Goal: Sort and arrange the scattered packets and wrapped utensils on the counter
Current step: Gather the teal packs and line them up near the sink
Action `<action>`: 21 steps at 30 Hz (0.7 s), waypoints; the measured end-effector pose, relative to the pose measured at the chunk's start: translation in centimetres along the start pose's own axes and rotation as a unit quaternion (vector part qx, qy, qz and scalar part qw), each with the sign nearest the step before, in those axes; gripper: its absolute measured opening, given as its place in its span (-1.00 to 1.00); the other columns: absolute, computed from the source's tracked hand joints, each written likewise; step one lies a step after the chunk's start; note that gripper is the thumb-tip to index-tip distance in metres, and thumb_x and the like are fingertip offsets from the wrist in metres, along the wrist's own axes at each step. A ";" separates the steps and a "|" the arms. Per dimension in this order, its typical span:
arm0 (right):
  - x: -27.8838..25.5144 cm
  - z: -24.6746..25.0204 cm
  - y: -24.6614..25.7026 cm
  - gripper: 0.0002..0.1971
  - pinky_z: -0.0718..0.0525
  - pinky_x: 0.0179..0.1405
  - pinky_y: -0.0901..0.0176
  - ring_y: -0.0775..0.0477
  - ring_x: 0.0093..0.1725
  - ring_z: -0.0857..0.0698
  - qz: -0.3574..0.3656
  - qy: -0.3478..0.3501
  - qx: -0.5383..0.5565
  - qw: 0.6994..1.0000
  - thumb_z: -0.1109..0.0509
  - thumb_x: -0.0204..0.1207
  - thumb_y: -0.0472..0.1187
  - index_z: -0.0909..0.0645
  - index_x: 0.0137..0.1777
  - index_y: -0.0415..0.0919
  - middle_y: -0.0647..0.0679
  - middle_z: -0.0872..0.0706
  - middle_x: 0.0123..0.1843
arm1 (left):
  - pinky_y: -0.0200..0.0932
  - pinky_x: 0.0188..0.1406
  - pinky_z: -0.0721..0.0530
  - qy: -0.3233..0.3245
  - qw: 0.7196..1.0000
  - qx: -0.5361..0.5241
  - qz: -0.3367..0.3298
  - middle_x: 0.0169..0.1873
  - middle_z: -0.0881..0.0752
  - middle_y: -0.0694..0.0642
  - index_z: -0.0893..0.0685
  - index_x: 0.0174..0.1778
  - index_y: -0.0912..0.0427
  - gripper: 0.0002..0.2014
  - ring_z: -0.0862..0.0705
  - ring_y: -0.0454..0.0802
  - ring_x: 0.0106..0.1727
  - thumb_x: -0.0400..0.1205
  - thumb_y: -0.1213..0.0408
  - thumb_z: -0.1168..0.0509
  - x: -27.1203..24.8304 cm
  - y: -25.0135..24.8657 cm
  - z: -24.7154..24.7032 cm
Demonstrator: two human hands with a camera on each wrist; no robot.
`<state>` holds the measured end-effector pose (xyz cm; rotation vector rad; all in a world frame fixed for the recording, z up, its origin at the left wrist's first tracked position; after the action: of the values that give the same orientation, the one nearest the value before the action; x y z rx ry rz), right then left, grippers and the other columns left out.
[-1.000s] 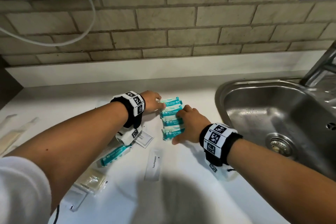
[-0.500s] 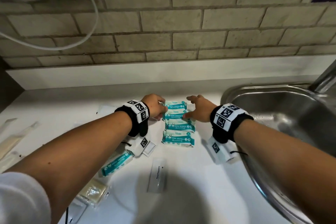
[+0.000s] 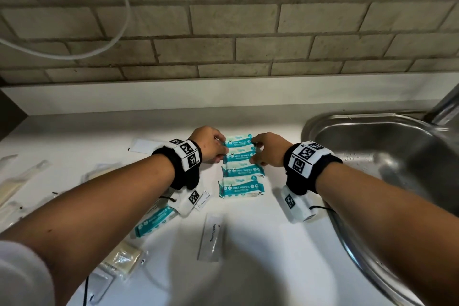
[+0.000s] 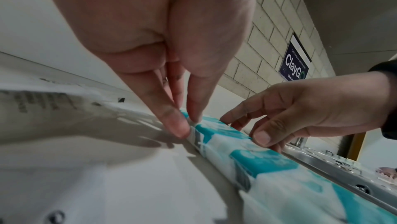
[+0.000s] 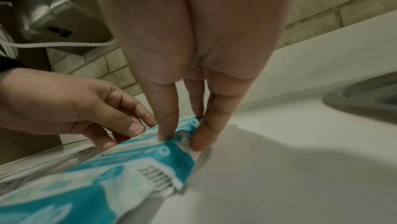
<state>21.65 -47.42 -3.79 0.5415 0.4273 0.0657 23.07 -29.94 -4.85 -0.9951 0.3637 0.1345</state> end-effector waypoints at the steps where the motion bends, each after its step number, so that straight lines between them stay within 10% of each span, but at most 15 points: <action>1: 0.0 0.0 -0.1 -0.36 -0.67 0.29 -0.03 -0.16 0.19 -0.72 -0.002 -0.002 0.007 1.000 -0.51 0.50 -0.20 -0.38 0.56 -0.25 -0.14 -0.59 0.42 | 0.16 0.01 -0.79 0.000 1.000 0.000 0.001 -0.41 -0.68 0.11 -0.70 0.11 0.27 -0.73 -0.78 0.15 -0.22 0.50 0.46 -0.49 0.0 0.0 0.0; 10: -0.1 0.1 0.2 -0.37 -0.64 0.33 0.01 -0.16 0.27 -0.68 -0.009 -0.009 -0.018 1.000 -0.53 0.48 -0.18 -0.43 0.53 -0.25 -0.14 -0.58 0.44 | 0.01 -0.11 -0.82 -0.005 1.000 0.006 -0.007 -0.26 -0.78 0.20 -0.70 -0.06 0.24 -0.84 -0.78 0.04 -0.34 0.49 0.46 -0.50 0.0 0.1 0.1; 16: -2.4 -0.3 1.3 -0.44 -0.54 0.26 0.14 -0.15 0.25 -0.59 0.120 -0.081 -0.085 0.986 -0.51 0.46 -0.12 -0.50 0.46 -0.14 -0.13 -0.46 0.36 | -0.20 0.06 -0.56 -0.030 0.951 0.268 -0.151 0.18 -0.65 0.08 -0.67 0.27 0.08 -0.58 -0.66 0.01 0.10 0.51 0.08 -0.49 -0.1 -0.9 0.7; 21: -4.6 -3.2 2.5 -0.49 -0.56 0.29 0.06 -0.11 0.24 -0.57 0.233 0.027 -0.172 0.957 -0.57 0.37 0.02 -0.65 0.33 -0.07 -0.10 -0.57 0.26 | -0.21 0.53 -0.19 0.091 0.883 0.410 -0.211 0.62 -0.32 0.16 -0.44 0.56 0.01 -0.43 -0.29 0.08 0.62 0.62 0.05 -0.35 0.2 -1.9 -0.8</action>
<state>16.32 -44.57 -3.26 0.2861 0.3251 0.5992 23.55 -31.61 -3.77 -0.2208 0.3194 -0.4861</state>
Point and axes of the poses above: each hand's wrist, its own x-axis towards the middle knuckle, its own z-axis out of the back of the hand, y = z × x, the point moved 3 cm from there along x, towards the middle knuckle
